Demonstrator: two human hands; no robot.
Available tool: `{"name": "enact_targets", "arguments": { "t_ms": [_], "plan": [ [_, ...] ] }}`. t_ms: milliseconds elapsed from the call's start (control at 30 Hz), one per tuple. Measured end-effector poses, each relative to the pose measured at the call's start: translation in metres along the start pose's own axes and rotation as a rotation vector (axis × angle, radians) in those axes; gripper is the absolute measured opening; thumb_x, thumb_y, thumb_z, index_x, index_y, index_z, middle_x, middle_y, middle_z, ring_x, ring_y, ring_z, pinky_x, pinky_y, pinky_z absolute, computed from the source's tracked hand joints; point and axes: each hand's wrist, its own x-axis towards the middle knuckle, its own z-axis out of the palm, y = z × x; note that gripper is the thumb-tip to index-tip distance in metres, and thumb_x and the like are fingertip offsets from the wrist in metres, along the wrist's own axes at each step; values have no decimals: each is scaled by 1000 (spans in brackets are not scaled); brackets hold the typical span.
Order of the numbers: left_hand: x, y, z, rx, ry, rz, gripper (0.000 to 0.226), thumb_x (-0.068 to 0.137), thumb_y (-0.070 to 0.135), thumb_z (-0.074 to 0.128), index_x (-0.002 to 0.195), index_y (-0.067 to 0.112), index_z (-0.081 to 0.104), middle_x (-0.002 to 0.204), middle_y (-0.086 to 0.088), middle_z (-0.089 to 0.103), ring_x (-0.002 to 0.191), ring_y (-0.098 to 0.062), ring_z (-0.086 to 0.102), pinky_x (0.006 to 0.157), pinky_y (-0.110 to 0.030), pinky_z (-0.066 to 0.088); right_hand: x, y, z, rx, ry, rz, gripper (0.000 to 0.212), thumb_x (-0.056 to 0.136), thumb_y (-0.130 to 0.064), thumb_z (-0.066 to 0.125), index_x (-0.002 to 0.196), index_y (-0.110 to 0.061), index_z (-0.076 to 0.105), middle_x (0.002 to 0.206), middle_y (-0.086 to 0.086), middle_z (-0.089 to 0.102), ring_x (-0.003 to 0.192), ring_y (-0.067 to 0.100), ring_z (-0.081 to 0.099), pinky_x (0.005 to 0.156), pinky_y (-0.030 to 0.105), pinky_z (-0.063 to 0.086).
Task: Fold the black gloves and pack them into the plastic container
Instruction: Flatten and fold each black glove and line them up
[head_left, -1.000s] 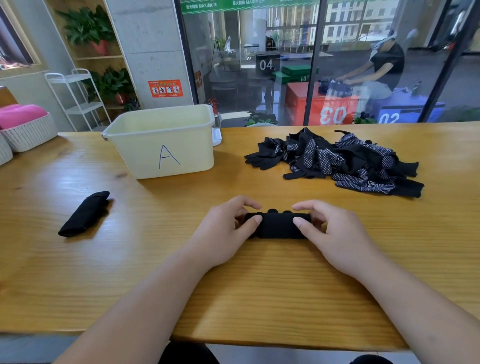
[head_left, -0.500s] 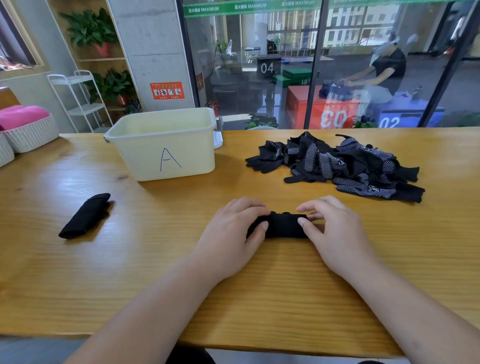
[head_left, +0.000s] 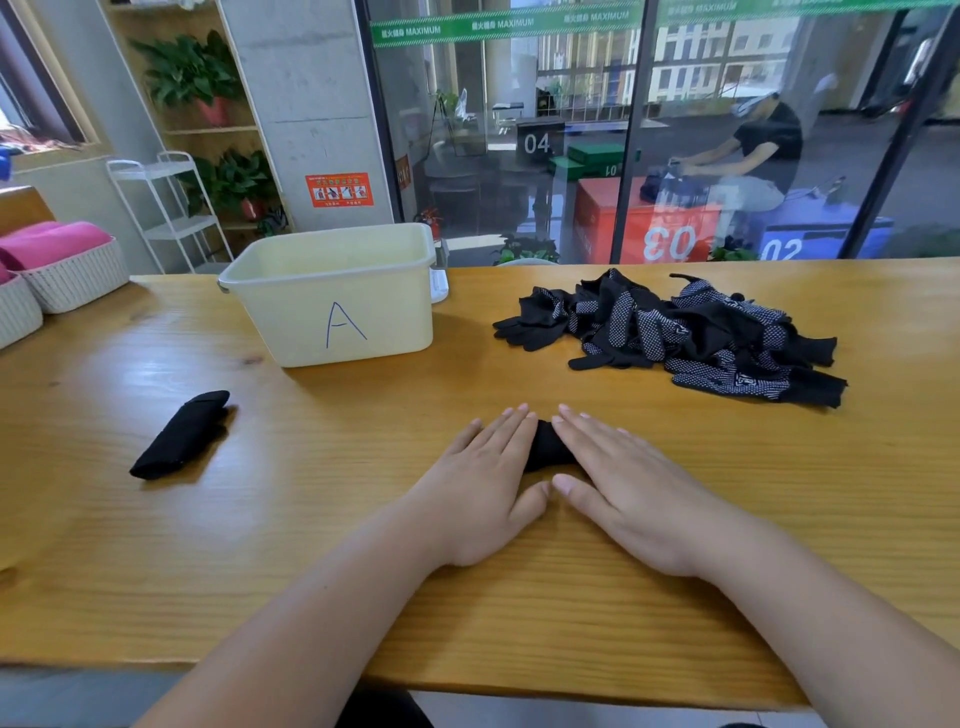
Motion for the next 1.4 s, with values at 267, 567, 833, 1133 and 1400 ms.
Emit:
{"name": "enact_targets", "arguments": {
  "t_ms": [267, 567, 833, 1133, 1400],
  "plan": [
    [-7, -12, -8, -12, 175, -17, 66, 112, 46, 36, 170, 20, 19, 179, 3, 9, 164, -12, 2, 134, -36, 3, 12, 5, -5, 146, 243, -6, 44, 113, -35, 40, 155, -28, 54, 156, -14, 52, 142, 9, 42, 120, 26, 31],
    [-56, -66, -25, -56, 274, -224, 51, 110, 39, 45, 160, 32, 41, 165, 12, 37, 153, -15, 29, 127, -41, 28, 46, -59, -1, 263, 281, 66, 26, 100, -40, 69, 126, -39, 72, 104, -20, 66, 94, 4, 65, 87, 30, 53],
    [-108, -127, -36, -18, 303, -393, 49, 108, 36, 46, 157, 33, 45, 159, 13, 44, 148, -17, 37, 122, -43, 36, 108, -150, 23, 224, 213, 17, 42, 105, -50, 54, 145, -39, 61, 122, -6, 63, 115, 21, 60, 89, 39, 52],
    [-155, -181, -45, 37, 398, -555, 44, 106, 29, 53, 149, 21, 59, 155, 4, 53, 147, -23, 41, 121, -42, 36, 164, -216, 47, 155, 160, -13, 49, 110, -40, 41, 157, -27, 46, 138, 2, 56, 131, 25, 46, 99, 42, 49],
    [-172, -208, -57, 32, 295, -760, 61, 113, 49, 36, 167, 22, 32, 175, -1, 26, 160, -22, 23, 128, -38, 21, 197, -249, 61, 35, 183, -43, 47, 112, -42, 35, 157, -31, 44, 145, -2, 52, 132, 26, 42, 97, 40, 47]
  ]
}}
